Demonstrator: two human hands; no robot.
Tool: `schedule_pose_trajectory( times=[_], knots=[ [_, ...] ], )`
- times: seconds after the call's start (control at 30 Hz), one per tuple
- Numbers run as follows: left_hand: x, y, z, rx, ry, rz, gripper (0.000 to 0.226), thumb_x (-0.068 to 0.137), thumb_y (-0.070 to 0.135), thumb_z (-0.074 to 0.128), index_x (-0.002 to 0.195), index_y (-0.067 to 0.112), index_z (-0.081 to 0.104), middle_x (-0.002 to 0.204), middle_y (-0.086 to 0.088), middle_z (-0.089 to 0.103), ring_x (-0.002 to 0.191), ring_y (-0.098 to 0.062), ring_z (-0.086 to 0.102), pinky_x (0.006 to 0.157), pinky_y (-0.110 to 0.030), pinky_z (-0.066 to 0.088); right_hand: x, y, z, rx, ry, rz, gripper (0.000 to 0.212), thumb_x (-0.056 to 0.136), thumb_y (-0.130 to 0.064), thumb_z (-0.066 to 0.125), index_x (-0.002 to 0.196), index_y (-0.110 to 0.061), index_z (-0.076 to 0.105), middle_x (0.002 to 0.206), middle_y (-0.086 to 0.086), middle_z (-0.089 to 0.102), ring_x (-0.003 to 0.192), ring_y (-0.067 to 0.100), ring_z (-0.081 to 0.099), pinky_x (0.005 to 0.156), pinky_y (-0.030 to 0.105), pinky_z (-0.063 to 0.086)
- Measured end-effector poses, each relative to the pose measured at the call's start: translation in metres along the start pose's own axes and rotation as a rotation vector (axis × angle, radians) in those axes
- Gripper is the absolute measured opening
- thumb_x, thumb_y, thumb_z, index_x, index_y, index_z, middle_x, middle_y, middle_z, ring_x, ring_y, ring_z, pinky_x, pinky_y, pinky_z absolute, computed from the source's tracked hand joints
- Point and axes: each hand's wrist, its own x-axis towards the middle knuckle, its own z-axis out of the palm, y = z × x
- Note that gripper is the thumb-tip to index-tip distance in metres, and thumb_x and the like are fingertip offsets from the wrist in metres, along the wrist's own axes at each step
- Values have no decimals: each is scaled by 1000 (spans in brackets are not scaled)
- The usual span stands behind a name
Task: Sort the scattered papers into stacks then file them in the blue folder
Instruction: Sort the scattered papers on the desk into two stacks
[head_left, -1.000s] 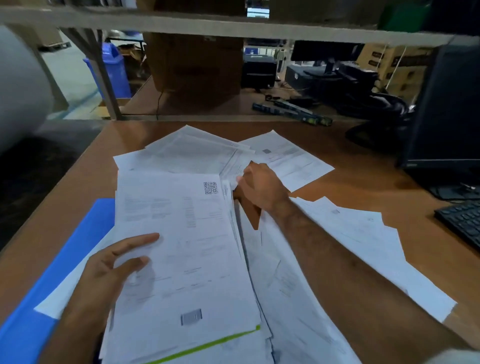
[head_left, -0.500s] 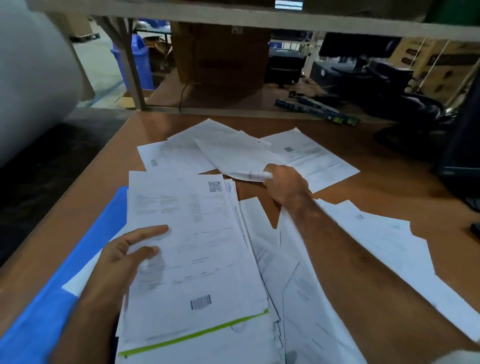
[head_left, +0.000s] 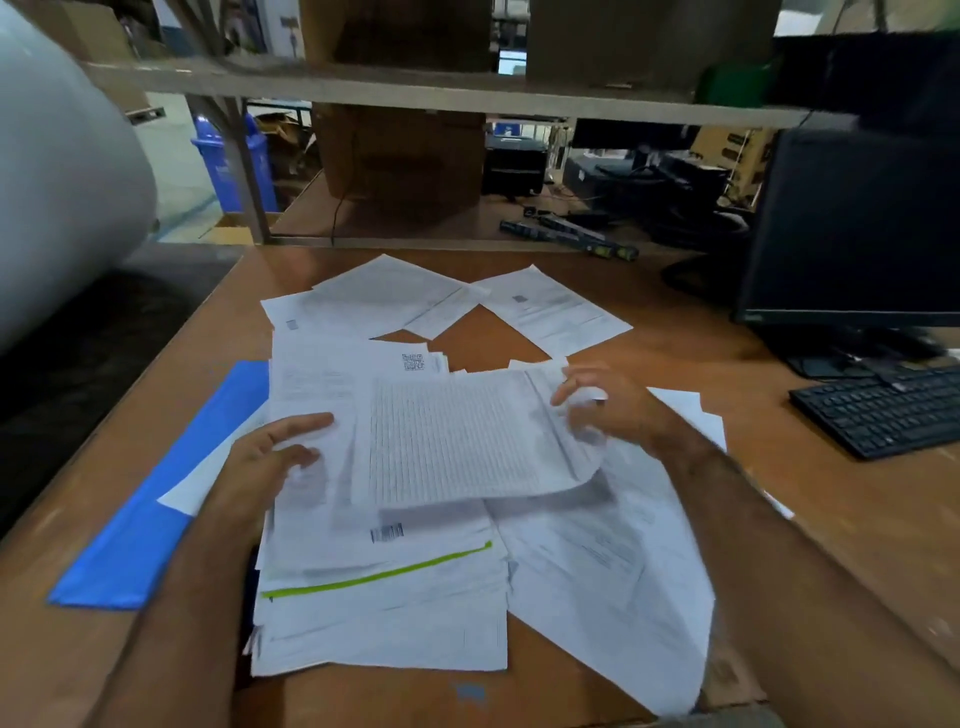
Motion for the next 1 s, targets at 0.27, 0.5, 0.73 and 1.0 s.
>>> schedule_pose_trajectory(
  times=[0.27, 0.5, 0.73, 1.0],
  knots=[
    [-8, -6, 12, -31, -52, 54, 56, 86, -17, 61, 128, 18, 70, 132, 10, 66, 105, 8, 64, 74, -4, 48, 4, -44, 74, -547, 15, 299, 87, 87, -85, 31, 154, -30, 29, 163, 5, 32, 145, 35, 37, 114, 61, 27],
    [-12, -7, 15, 45, -42, 119, 42, 105, 16, 52, 143, 34, 55, 144, 21, 50, 120, 16, 48, 85, 0, 39, -15, -60, 140, -585, -421, -129, 84, 95, -76, 33, 160, -43, -7, 165, -17, -24, 156, 17, -17, 117, 69, -8],
    [-20, -3, 16, 31, -72, 101, 37, 106, 45, 41, 140, 42, 55, 137, 39, 47, 118, 28, 41, 92, -2, 34, -24, -77, 114, -445, -590, -297, 72, 73, 9, 43, 118, -46, 59, 160, -30, 28, 155, 1, 1, 120, 60, -7],
    [-19, -4, 14, 3, -88, 76, 36, 105, 27, 51, 139, 33, 61, 142, 22, 57, 131, -6, 55, 109, -34, 45, -33, -60, 163, -579, -167, -190, 82, 89, -80, 4, 160, -40, 15, 170, -8, 10, 157, 18, 4, 124, 57, 1]
  ],
)
